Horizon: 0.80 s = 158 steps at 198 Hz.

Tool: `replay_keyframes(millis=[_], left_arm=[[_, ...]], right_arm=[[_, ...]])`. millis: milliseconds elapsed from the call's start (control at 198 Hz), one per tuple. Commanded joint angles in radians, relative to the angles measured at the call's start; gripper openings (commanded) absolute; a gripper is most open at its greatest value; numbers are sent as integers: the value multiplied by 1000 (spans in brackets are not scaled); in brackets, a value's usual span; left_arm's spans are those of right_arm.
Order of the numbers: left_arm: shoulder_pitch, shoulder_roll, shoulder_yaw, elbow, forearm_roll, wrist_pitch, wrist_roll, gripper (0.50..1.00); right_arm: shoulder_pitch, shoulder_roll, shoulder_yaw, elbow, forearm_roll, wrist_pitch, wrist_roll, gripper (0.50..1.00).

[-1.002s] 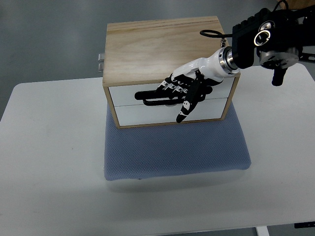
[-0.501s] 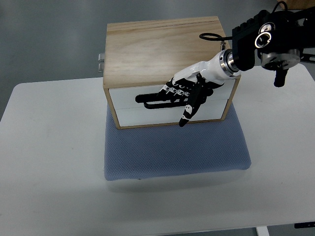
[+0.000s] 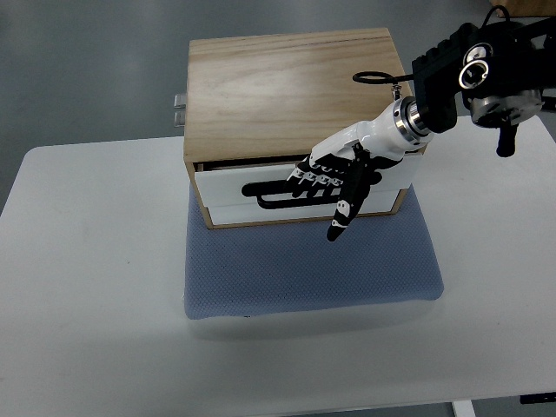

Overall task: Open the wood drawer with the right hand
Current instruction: 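Pull the upper drawer toward the robot with the right hand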

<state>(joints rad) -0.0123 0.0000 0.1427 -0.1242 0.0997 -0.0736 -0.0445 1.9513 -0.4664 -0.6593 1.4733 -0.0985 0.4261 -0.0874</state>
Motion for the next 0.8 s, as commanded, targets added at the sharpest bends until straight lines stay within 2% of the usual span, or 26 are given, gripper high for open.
replay_keyframes(millis=[0, 607, 794], left_arm=[[0, 0, 0, 0, 0, 0, 0, 1000], [0, 0, 0, 0, 0, 0, 0, 1000], [0, 0, 0, 0, 0, 0, 0, 1000]], right_arm=[[1, -9, 0, 10, -1, 13, 0, 944], [60, -52, -16, 76, -1, 164, 2, 944], [60, -57, -17, 90, -15, 177, 2, 944]])
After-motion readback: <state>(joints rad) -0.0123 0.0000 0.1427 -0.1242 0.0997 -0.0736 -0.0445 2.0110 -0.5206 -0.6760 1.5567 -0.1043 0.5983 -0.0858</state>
